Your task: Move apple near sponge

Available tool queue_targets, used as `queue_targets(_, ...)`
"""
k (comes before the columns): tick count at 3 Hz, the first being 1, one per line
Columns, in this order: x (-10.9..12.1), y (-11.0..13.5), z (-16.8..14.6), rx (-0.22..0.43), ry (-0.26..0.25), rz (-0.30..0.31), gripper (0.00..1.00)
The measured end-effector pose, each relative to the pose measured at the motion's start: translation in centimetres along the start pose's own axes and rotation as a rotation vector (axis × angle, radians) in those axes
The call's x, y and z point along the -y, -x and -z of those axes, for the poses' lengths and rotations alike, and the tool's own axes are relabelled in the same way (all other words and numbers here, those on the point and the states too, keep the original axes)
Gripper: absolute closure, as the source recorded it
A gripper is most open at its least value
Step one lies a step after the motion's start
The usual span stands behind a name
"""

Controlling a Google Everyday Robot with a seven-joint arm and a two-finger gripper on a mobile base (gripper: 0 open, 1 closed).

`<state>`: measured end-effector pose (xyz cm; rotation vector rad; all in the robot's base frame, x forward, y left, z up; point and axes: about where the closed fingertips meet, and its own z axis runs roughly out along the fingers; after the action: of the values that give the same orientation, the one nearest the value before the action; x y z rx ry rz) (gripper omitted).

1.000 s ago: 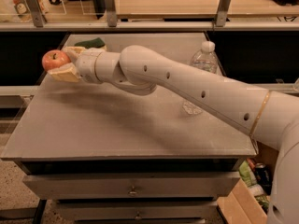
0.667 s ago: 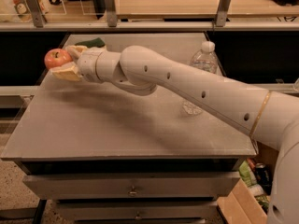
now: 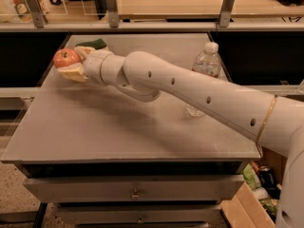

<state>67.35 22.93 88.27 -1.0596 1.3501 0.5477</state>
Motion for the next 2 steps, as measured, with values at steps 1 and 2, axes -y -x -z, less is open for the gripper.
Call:
queue_targets(1, 0.8, -0.65, 0.13, -0.006, -0.039, -0.015, 1.0)
queue_targets(2, 1.42, -0.95, -0.08, -0.007, -0.062, -0.019, 1.0)
